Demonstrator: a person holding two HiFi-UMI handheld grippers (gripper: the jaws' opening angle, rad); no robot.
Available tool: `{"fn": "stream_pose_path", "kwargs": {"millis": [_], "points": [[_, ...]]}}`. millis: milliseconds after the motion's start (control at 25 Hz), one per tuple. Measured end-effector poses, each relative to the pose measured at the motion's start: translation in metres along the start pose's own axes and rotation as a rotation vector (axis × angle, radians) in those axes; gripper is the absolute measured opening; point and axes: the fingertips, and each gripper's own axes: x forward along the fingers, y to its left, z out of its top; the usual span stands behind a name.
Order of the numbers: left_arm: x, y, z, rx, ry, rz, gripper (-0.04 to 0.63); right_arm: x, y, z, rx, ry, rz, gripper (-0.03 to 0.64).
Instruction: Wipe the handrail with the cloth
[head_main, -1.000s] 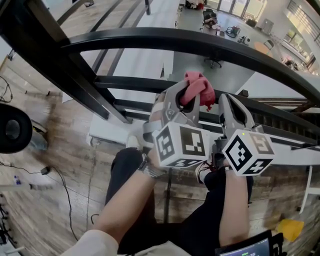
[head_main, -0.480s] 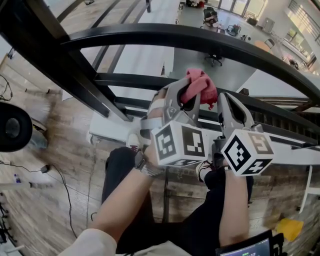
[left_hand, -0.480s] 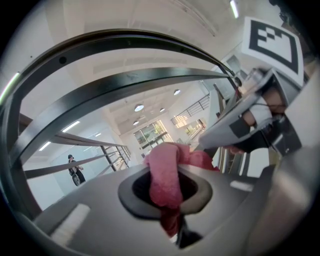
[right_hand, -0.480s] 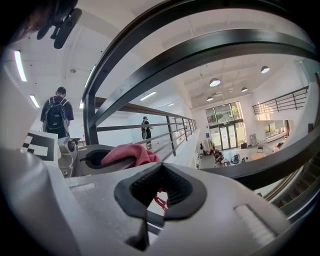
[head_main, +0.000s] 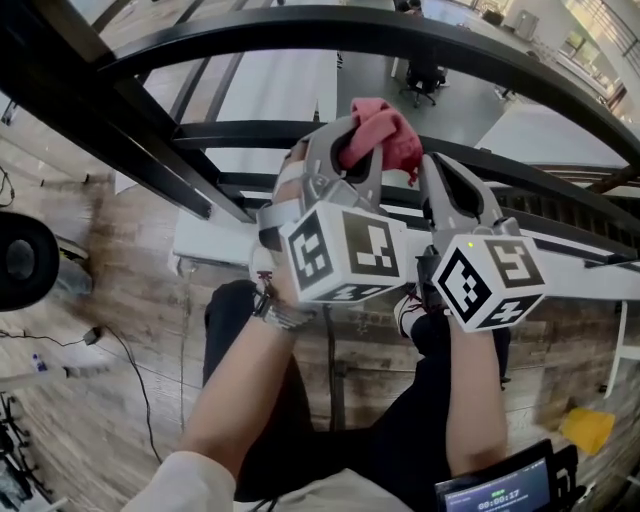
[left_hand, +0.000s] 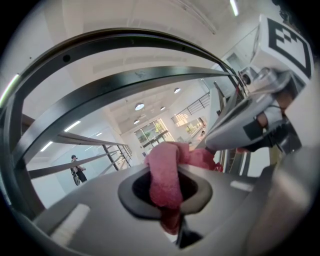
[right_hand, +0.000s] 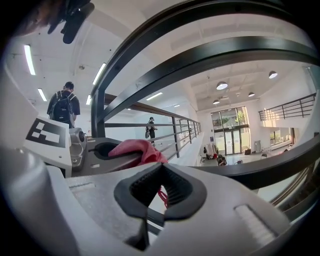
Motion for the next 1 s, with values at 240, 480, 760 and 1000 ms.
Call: {"fn": "stream_pose_path", "kwargs": {"millis": [240, 480, 760, 1000], "points": [[0.002, 0.001, -0.007, 0.044, 0.001, -0.012, 0.031, 0.006, 0.006, 0.002, 0.004, -0.004, 0.011, 0.002], [0.002, 0.003, -0.007, 0.055, 0.003, -0.008, 0.031, 0.007, 0.007, 0.001, 0.011, -0.001, 0.006, 0.002], [-0.001, 0.013, -0.014, 0.058, 0.024, 0.011, 0.031, 0.005, 0.006, 0.001, 0.017, -0.001, 0.004, 0.002], [-0.005, 0.027, -0.024, 0.046, 0.044, 0.034, 0.031, 0.007, 0.008, -0.001, 0.014, 0.002, 0.01, 0.002]]}}
